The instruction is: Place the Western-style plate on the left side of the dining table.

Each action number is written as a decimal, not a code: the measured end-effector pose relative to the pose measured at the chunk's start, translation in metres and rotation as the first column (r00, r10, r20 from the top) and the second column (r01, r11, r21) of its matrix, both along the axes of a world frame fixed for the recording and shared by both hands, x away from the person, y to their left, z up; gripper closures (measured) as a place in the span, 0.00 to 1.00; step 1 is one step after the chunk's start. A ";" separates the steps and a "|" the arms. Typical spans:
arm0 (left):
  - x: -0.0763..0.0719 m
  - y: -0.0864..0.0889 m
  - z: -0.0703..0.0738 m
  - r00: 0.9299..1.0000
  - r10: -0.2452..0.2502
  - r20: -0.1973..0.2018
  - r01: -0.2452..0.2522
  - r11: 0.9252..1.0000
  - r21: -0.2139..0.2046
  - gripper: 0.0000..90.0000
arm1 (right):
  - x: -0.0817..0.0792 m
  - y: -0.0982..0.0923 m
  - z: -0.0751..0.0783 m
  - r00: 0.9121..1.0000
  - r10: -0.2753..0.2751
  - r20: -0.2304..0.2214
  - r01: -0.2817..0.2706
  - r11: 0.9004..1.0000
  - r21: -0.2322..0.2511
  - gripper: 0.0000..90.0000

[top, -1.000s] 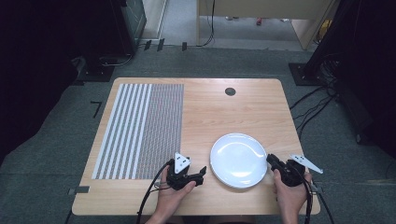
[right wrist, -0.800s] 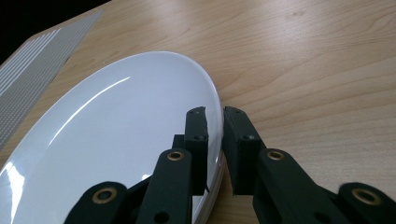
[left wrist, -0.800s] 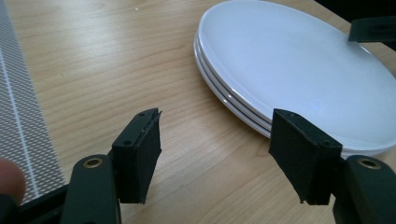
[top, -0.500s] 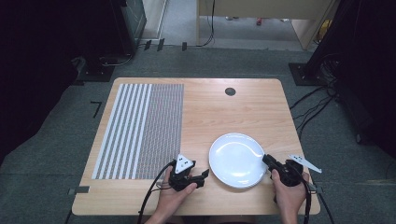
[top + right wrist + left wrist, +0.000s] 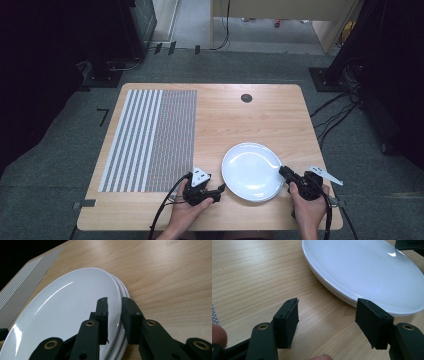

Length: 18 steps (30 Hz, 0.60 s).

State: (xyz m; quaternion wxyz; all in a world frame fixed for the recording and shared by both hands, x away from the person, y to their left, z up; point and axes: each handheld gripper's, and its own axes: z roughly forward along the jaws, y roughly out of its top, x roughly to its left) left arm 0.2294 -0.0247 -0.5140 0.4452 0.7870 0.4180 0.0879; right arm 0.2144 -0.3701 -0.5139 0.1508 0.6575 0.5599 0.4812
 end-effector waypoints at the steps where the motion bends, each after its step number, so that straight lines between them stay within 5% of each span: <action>1: 0.000 0.000 0.000 1.000 -0.001 -0.002 0.001 1.000 -0.004 0.39 | 0.000 0.000 0.000 1.000 0.001 -0.001 -0.001 1.000 0.005 0.85; 14: 0.000 -0.002 0.001 1.000 -0.014 -0.006 0.014 1.000 -0.004 0.38 | 0.000 0.004 -0.001 1.000 0.005 0.007 -0.005 1.000 0.015 0.83; 18: 0.002 0.000 0.002 1.000 -0.012 -0.027 0.011 0.999 -0.034 0.36 | 0.000 0.005 -0.001 1.000 0.010 0.007 -0.010 1.000 0.015 0.83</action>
